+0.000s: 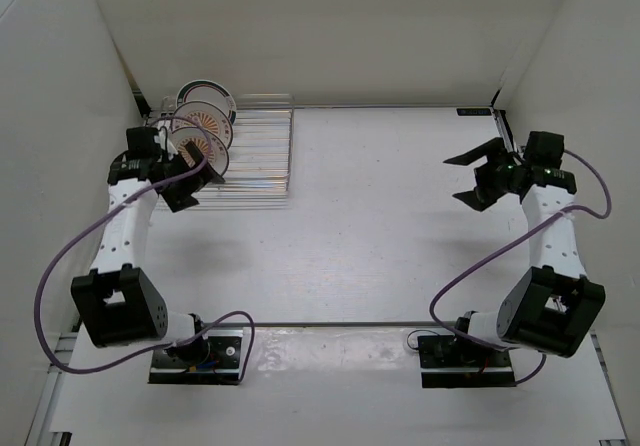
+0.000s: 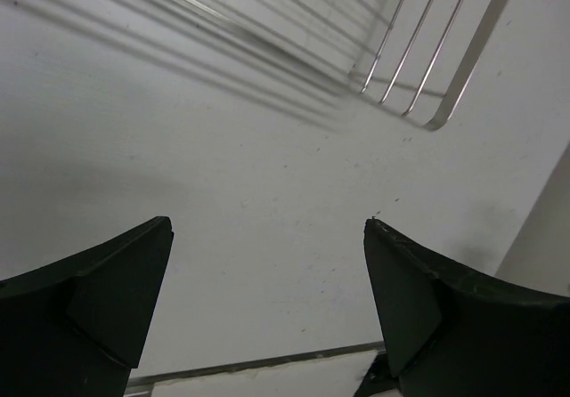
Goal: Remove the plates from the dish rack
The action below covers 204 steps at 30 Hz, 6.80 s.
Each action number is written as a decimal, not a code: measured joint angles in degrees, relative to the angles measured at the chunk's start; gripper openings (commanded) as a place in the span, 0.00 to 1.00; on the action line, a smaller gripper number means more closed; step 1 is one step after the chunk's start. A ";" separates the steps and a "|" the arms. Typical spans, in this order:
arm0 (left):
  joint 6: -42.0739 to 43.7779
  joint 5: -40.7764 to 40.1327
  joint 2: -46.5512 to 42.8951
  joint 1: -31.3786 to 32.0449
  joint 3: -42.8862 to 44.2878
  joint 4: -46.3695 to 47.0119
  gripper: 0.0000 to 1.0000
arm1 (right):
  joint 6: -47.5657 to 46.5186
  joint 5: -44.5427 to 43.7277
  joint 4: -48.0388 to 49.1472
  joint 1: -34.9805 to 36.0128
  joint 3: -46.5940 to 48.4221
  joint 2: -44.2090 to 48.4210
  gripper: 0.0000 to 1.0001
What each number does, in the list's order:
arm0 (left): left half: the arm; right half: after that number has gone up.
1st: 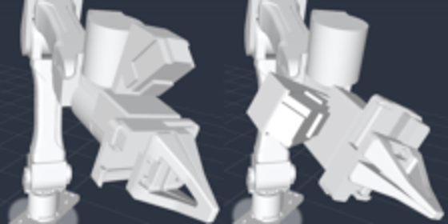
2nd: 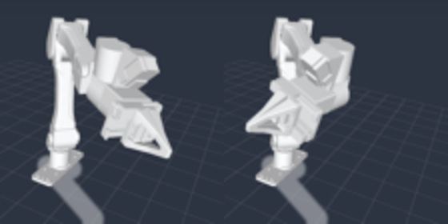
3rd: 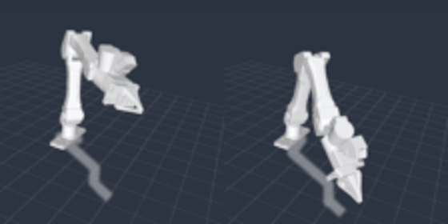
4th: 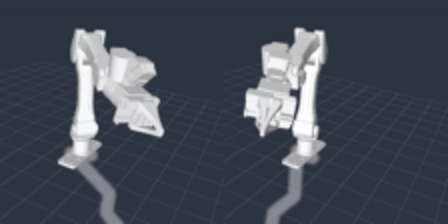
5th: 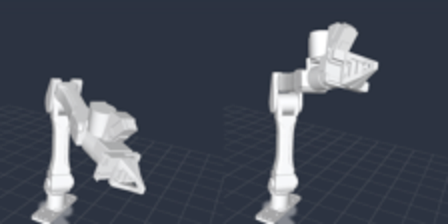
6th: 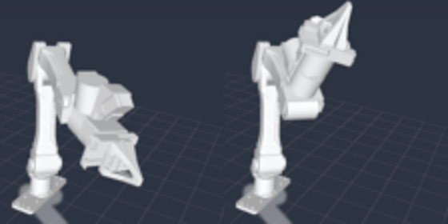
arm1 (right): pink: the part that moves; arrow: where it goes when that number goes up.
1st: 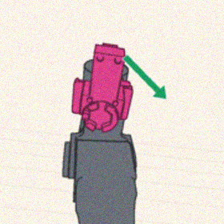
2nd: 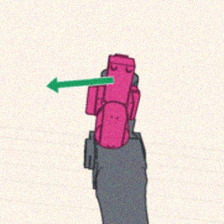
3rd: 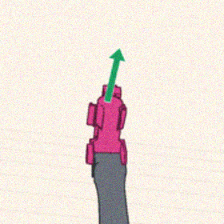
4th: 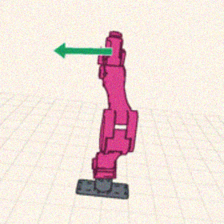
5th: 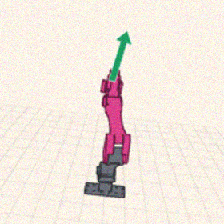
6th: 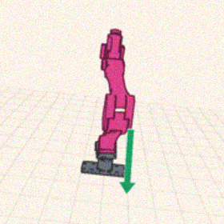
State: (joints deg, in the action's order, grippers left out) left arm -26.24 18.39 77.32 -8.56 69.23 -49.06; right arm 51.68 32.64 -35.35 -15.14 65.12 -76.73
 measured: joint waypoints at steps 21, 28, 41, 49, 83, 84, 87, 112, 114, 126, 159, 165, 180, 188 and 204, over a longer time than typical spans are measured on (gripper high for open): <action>-32.87 2.51 33.57 -5.11 34.86 8.04 1.00 | -11.45 -5.07 -29.49 -8.85 8.59 -3.56 0.91; -36.54 -1.44 41.57 -4.02 44.68 3.98 1.00 | -14.86 -4.15 -29.46 -8.96 9.79 -3.54 0.91; -38.12 -3.93 43.01 -4.11 42.14 1.09 0.79 | -15.91 -3.74 -29.31 -10.40 10.16 -3.65 0.91; -38.10 -1.40 42.03 -4.24 38.03 4.09 0.64 | -15.72 -2.47 -28.92 -10.58 8.81 -4.07 0.91; -41.24 5.64 34.88 -5.49 30.16 15.13 0.19 | -14.78 0.55 -27.93 -10.60 7.08 -5.29 0.91; -41.24 5.88 34.86 -5.49 30.10 15.45 0.19 | -14.80 0.55 -27.93 -10.60 7.08 -5.29 0.91; -40.81 6.56 34.84 -5.49 29.57 16.35 0.35 | -14.78 0.59 -27.93 -10.60 7.08 -5.29 0.91; -35.93 9.70 37.44 -7.63 30.14 15.30 0.44 | -14.82 1.84 -27.67 -10.29 7.08 -6.23 0.91; -35.93 10.21 37.44 -7.63 30.14 15.45 0.42 | -14.82 1.86 -27.67 -10.29 7.08 -6.27 0.91; -34.69 12.11 37.44 -8.70 29.00 14.75 0.70 | -14.80 2.32 -27.30 -10.29 6.10 -7.67 0.91; -39.80 16.17 37.24 -10.84 27.06 19.19 0.25 | -14.60 3.61 -26.21 -10.25 4.48 -8.13 0.91; -40.00 17.03 34.23 -11.26 23.63 19.26 0.17 | -14.58 3.65 -26.12 -10.25 4.39 -8.13 0.91; -41.20 18.56 30.05 -11.61 19.19 18.69 0.00 | -14.29 4.70 -24.52 -9.81 1.44 -8.13 0.91; -47.74 19.71 29.92 -12.00 17.70 21.00 0.00 | -14.32 5.09 -24.15 -9.49 0.57 -7.98 0.91; -62.18 22.71 28.98 -11.76 17.35 28.11 0.00 | -14.67 5.49 -24.06 -7.61 0.55 -7.96 0.91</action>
State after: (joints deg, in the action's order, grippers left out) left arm -88.42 41.10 106.30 -20.32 86.59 -20.95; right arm 37.01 38.13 -59.42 -22.74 65.67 -84.68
